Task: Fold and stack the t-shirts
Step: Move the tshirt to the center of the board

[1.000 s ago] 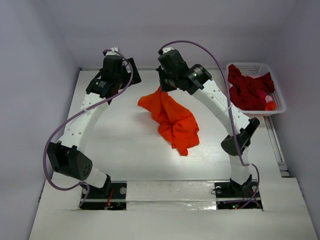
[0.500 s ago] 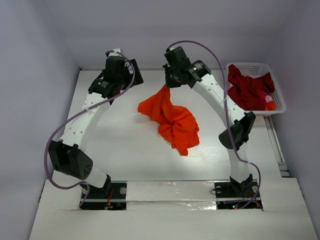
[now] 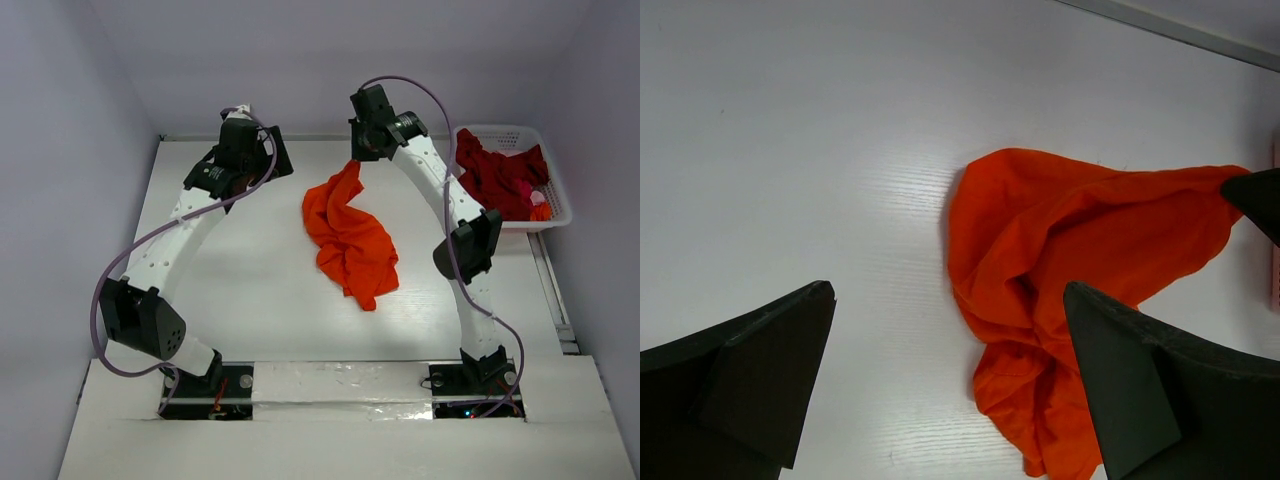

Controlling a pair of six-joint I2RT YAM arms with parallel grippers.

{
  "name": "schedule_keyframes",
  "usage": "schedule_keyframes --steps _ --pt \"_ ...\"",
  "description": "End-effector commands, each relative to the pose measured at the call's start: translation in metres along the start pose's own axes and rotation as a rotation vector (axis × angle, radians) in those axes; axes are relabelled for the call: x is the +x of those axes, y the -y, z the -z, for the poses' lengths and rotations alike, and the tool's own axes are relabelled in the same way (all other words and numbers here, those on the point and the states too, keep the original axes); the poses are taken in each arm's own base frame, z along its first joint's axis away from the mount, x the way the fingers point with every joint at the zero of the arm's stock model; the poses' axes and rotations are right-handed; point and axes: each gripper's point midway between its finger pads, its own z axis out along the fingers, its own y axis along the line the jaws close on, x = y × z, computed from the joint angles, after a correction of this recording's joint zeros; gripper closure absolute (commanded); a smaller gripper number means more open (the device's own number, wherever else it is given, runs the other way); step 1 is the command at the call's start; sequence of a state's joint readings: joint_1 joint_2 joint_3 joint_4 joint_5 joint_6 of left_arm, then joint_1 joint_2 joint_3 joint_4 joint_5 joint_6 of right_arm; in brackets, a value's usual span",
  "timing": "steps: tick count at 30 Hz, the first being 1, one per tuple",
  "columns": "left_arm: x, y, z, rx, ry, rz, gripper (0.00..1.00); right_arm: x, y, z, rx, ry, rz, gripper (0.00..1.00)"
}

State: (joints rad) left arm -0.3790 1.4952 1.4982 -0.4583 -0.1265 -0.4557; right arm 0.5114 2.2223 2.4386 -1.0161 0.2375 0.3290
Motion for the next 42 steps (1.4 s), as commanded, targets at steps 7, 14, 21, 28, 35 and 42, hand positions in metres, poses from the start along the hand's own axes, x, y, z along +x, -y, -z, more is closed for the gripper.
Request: schedule_keyframes --steps 7,14,21,28,35,42 --pt "-0.002 0.017 0.004 0.043 0.015 -0.005 0.01 -0.043 0.012 0.065 -0.035 0.184 -0.004 0.0" --pt "-0.005 0.017 0.008 0.046 0.022 -0.014 0.01 -0.024 0.039 0.145 0.008 0.259 -0.019 0.0" --pt "-0.013 0.021 0.015 0.057 0.035 -0.024 0.01 0.124 0.001 0.141 -0.099 -0.013 0.088 0.12" --pt "-0.023 0.025 0.018 0.058 0.046 -0.029 0.01 0.218 -0.01 0.13 -0.181 -0.14 0.054 0.3" --pt "-0.02 0.022 0.019 0.053 0.037 -0.033 0.01 0.255 -0.008 0.101 -0.169 -0.189 0.012 0.3" --pt "-0.019 0.019 0.021 0.042 0.04 -0.038 0.01 0.305 -0.032 0.097 -0.205 -0.299 0.091 0.32"
